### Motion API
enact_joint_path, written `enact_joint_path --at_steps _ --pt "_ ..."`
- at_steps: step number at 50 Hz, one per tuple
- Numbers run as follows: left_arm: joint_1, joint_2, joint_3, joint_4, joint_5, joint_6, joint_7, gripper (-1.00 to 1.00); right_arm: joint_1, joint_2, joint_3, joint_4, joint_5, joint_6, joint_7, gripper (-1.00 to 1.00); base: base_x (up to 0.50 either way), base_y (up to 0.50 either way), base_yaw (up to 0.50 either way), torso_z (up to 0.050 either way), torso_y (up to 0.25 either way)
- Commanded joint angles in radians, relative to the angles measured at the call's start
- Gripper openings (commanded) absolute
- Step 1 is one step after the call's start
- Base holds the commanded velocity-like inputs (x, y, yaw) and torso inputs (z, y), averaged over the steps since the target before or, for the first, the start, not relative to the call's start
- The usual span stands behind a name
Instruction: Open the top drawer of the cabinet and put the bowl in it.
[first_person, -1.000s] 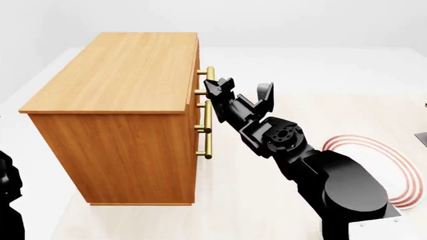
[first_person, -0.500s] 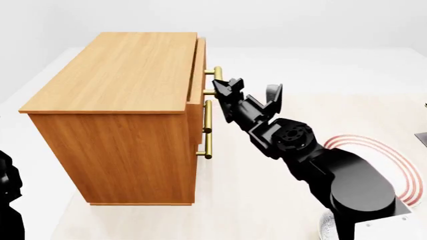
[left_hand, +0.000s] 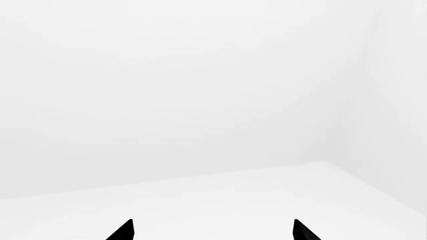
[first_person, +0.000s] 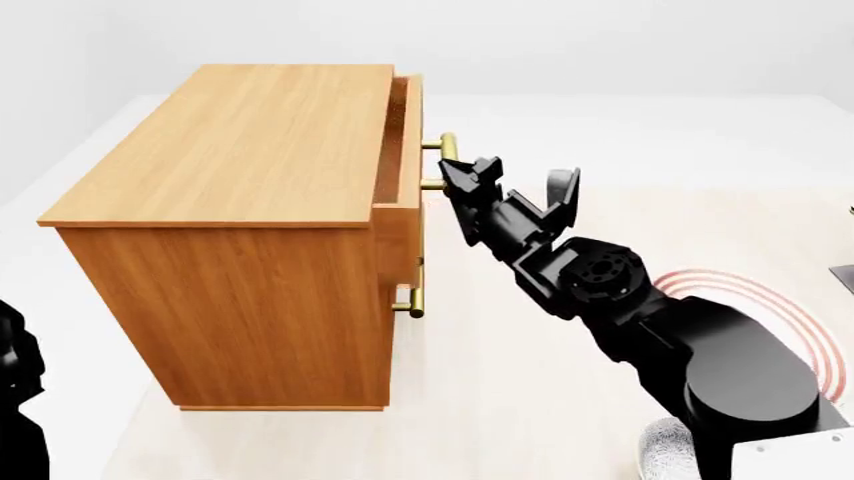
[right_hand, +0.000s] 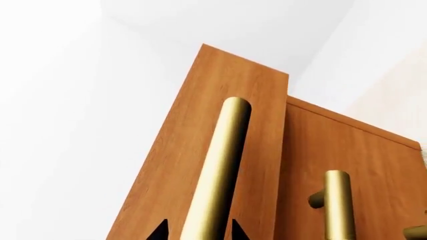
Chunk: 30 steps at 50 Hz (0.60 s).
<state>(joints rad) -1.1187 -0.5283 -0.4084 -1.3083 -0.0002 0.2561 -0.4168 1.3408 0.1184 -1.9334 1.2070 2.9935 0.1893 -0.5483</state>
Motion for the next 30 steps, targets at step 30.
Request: enact_joint_path --at_steps 30 --pt "-0.001 0.0 0.004 0.0 0.001 0.004 -0.003 1.0 0.023 0.125 0.064 0.095 0.044 -0.04 0.001 -1.0 0.0 0.0 0.0 0.0 0.0"
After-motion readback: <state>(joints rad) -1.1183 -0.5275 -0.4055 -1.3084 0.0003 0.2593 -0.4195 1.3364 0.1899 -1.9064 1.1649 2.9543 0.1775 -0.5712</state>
